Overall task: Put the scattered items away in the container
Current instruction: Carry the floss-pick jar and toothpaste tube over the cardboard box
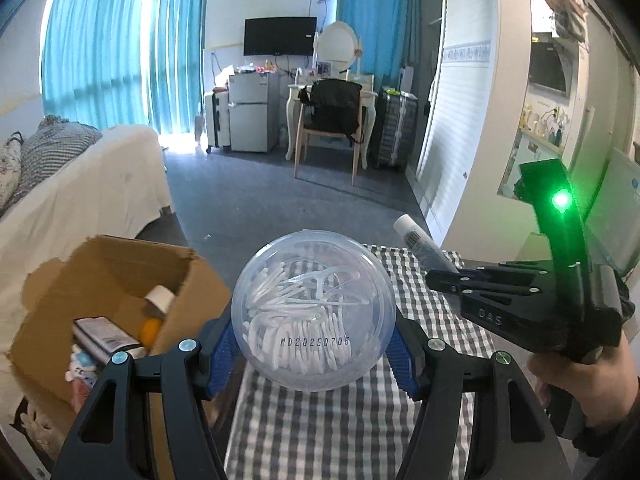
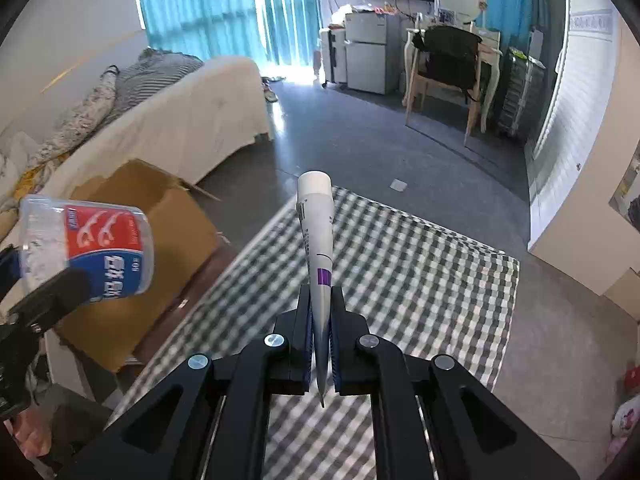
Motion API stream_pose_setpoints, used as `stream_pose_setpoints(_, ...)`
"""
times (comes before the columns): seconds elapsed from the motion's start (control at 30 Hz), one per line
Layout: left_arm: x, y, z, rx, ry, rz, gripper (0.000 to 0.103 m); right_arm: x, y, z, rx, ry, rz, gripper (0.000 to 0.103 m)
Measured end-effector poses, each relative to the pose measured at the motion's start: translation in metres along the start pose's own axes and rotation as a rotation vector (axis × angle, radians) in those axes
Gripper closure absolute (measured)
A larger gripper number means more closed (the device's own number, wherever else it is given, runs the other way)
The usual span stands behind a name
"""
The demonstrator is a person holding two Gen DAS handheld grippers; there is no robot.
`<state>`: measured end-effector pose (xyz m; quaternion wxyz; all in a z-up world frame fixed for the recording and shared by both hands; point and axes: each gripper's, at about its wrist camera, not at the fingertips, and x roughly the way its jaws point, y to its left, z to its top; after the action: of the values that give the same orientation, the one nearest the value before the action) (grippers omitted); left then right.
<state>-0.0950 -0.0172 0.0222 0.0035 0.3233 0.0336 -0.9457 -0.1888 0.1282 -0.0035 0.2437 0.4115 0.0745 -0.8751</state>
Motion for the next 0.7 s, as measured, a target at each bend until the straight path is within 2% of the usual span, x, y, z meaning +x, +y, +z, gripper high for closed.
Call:
stream_pose_setpoints(0.23,-0.038,0.040,-0.009,-0.044,-0.037,0.049,0.037,-0.025,0.044,-0.008,-0.025,-0.045,0.039,0.096)
stream_pose_setpoints(0.4,-0.058,0.073,-0.012,-0.059,-0.068,0.111,0.037,-0.032,0.091,0.000,-0.070,-0.071,0.082,0.096)
stream_pose_setpoints(0.7,-0.071,0.155,-0.021,-0.141,-0.075,0.228,0.037,-0.002,0.172,0.020,-0.157,-0.056,0.150,0.096)
